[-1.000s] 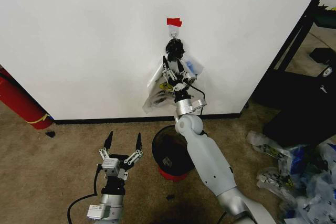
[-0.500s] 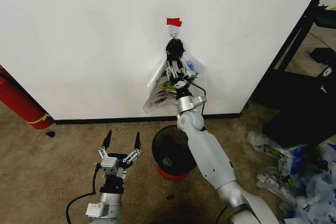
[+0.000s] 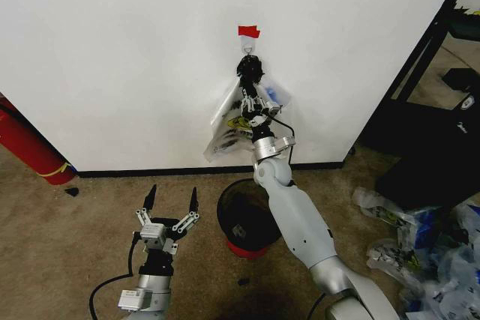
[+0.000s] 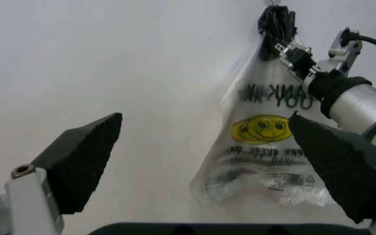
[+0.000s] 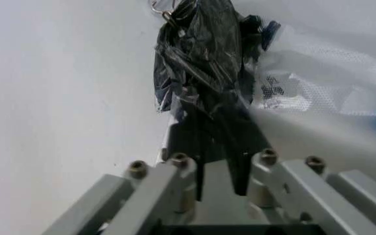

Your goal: Pick up the garbage bag from the wall and place it over the trash bin.

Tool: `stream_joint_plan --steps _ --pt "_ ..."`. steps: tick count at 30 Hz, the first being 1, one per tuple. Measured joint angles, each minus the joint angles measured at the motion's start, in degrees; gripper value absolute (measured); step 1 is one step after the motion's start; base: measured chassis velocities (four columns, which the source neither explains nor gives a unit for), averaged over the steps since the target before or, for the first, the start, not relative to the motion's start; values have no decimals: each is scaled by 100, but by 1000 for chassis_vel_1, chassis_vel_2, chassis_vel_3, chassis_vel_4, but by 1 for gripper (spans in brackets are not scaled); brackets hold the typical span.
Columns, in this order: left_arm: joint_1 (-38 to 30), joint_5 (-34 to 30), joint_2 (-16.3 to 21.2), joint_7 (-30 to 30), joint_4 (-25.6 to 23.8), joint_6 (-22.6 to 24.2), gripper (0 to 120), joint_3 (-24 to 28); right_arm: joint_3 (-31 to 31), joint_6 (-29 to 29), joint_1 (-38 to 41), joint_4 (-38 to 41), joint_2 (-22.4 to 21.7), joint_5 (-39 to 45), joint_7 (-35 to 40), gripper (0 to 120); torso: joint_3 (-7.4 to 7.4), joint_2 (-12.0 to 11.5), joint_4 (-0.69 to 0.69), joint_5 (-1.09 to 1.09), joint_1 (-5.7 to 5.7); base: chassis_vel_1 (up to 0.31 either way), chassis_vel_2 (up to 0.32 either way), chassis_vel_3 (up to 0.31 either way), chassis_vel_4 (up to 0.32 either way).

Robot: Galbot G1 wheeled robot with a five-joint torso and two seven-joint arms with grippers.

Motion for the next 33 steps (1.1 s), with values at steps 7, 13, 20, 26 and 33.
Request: stream_joint_plan --steps 7,13,20,26,33 --pt "10 21 -19 -2 32 -22 100 8 -32 -32 -135 184 0 -22 7 0 0 0 0 0 0 0 0 0 0" --pt "28 46 -13 -3 44 -49 100 20 -23 -31 -113 273 0 -31 8 0 0 0 0 0 0 0 0 0 0" --pt "28 17 36 -36 12 -51 100 -13 -103 20 -354 396 0 -194 -24 0 0 0 0 0 0 0 0 0 0" --pt "21 -26 82 -78 3 -73 100 -35 -140 49 -795 696 0 -267 -115 0 0 0 0 0 0 0 0 0 0" --pt "19 -47 104 -89 -32 -100 100 -31 -99 99 -1516 1163 -265 -411 -267 0 0 0 -1 1 0 0 0 0 0"
